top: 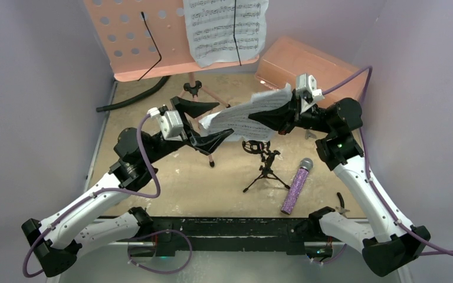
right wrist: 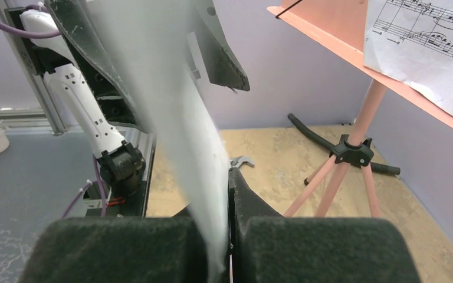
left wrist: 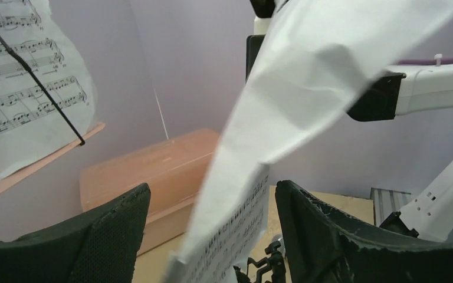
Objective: Set up the instrument practice props
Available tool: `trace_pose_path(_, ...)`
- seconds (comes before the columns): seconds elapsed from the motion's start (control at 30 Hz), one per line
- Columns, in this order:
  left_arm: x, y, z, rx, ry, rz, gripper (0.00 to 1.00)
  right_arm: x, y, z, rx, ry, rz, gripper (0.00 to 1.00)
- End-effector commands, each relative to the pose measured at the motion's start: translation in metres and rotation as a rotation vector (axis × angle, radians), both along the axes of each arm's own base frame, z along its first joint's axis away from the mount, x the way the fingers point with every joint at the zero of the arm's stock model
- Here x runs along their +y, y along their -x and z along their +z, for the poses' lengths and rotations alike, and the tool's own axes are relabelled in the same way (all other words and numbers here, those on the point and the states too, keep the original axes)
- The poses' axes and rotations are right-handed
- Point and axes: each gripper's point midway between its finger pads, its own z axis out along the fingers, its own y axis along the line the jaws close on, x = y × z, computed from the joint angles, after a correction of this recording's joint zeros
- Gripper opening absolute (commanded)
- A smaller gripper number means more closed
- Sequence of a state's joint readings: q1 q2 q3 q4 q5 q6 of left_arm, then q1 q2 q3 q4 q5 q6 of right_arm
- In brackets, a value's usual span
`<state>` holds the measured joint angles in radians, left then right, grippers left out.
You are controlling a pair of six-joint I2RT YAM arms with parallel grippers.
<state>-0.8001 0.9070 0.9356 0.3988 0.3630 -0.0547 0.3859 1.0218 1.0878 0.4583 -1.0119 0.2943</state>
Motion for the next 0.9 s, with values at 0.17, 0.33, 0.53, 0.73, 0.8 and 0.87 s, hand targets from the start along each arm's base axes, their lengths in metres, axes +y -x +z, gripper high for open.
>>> trace_pose_path(0.17, 0.028, -0.019, -0.036, 0.103, 0.013, 0.182, 0.82, -0.009, -0.004, 0.023, -0.036, -0.029, -0.111, 0.00)
trace_pose_path(0.33, 0.055, -0.044, -0.076, 0.256, 0.035, 0.377, 0.86, -0.012, -0.007, 0.023, -0.031, -0.024, -0.141, 0.00)
trace_pose_path(0.53, 0.106, -0.071, -0.145, 0.472, 0.021, 0.702, 0.93, -0.015, -0.008, 0.025, -0.042, -0.034, -0.170, 0.00)
trace_pose_path(0.73, 0.162, -0.081, -0.186, 0.621, 0.046, 1.031, 0.99, -0.016, -0.005, 0.028, -0.084, -0.036, -0.168, 0.00)
trace_pose_path(0.8, 0.171, -0.080, -0.202, 0.651, 0.007, 1.087, 0.99, -0.015, -0.004, 0.027, -0.094, -0.034, -0.161, 0.00)
trace_pose_path(0.87, 0.178, -0.082, -0.215, 0.687, -0.023, 1.138, 0.99, -0.015, -0.004, 0.028, -0.104, -0.034, -0.159, 0.00)
